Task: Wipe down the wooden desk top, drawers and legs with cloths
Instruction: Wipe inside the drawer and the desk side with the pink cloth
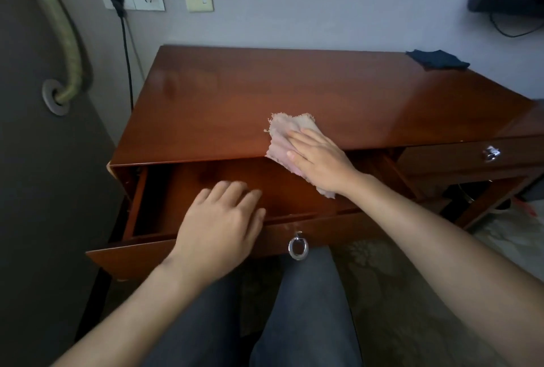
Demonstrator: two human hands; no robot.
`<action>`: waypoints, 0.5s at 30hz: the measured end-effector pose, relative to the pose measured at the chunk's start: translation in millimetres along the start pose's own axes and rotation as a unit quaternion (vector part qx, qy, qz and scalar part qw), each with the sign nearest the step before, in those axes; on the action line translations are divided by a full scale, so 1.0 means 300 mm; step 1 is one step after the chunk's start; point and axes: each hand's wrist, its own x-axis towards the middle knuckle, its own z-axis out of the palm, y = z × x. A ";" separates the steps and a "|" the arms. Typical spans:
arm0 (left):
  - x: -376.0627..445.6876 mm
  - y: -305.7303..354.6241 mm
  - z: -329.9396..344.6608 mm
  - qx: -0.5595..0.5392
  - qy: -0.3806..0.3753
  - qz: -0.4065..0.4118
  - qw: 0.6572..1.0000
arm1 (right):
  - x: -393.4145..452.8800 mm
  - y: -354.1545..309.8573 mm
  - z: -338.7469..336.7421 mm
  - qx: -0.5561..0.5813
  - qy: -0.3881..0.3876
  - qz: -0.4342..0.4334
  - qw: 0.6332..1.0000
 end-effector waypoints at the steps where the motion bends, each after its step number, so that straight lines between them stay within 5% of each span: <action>1: 0.001 0.006 -0.014 -0.011 -0.079 -0.019 0.997 | -0.015 -0.002 0.004 0.011 0.018 -0.003 1.000; 3: -0.012 0.019 -0.024 -0.056 -0.193 -0.024 0.979 | -0.044 -0.013 0.005 0.029 0.043 -0.009 0.999; 7: -0.011 0.021 -0.089 -0.133 -0.306 0.044 0.942 | -0.119 -0.058 0.005 0.003 0.066 -0.069 0.995; 10: -0.018 0.023 -0.129 -0.191 -0.431 0.114 0.874 | -0.187 -0.084 0.052 -0.032 0.059 -0.135 0.989; 12: -0.011 0.006 -0.142 -0.263 -0.495 0.124 0.819 | -0.220 -0.099 0.097 -0.041 -0.013 -0.174 0.984; 13: -0.005 -0.019 -0.128 -0.290 -0.492 0.114 0.813 | -0.234 -0.106 0.119 -0.048 -0.071 -0.185 0.979; 15: 0.011 -0.098 -0.092 -0.269 -0.381 0.102 0.879 | -0.250 -0.109 0.156 -0.064 -0.173 -0.177 0.967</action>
